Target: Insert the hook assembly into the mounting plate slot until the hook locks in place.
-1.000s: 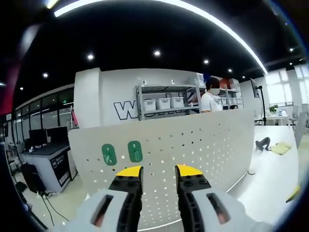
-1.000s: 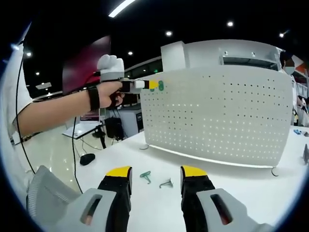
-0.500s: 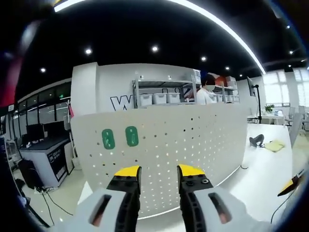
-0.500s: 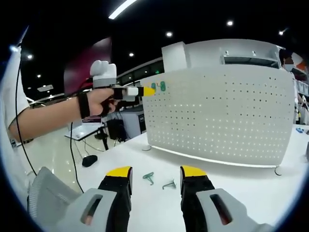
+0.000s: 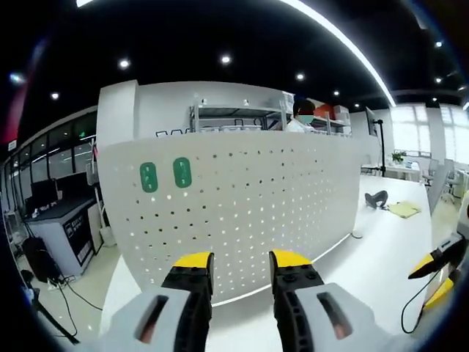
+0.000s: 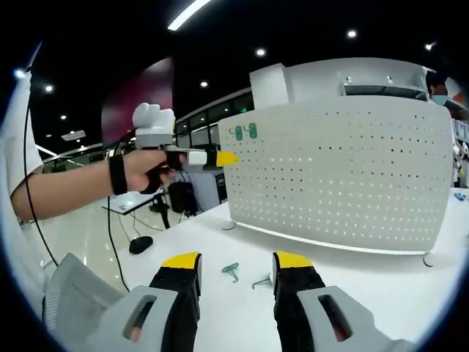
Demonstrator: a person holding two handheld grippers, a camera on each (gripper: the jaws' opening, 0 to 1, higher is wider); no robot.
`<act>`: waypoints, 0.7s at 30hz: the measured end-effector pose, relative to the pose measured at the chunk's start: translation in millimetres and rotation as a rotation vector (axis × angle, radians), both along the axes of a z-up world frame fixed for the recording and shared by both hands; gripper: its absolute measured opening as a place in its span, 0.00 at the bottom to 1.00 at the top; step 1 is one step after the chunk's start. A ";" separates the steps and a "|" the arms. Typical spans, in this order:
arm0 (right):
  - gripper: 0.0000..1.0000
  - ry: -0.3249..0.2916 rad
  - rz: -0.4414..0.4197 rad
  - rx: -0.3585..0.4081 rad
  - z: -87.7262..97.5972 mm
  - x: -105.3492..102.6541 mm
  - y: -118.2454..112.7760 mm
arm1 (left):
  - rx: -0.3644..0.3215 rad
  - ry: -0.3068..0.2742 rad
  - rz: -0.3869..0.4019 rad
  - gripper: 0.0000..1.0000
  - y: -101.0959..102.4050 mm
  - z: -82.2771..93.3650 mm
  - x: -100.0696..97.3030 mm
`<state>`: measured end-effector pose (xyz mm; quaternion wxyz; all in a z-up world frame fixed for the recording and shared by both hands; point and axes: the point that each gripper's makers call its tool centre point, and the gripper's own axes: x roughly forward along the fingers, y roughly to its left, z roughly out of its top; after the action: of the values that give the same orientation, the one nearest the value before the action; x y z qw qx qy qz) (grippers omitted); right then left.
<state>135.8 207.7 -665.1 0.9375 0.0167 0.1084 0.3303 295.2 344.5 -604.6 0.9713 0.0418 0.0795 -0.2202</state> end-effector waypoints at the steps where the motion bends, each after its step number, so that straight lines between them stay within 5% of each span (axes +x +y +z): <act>1: 0.39 0.001 0.002 -0.001 -0.6 -0.3 -0.1 | 0.004 0.006 -0.002 0.32 -1.1 -3.5 -2.3; 5: 0.39 0.004 0.011 -0.003 -1.8 0.0 0.1 | 0.059 0.012 -0.009 0.31 -3.1 -14.6 -10.9; 21: 0.38 0.006 0.035 -0.012 -1.2 1.3 0.5 | 0.035 0.093 -0.059 0.32 -6.8 -54.0 -39.9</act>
<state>137.0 208.2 -666.3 0.9313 0.0102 0.1134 0.3461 255.3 337.7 -658.6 0.9588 0.0509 0.1273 -0.2489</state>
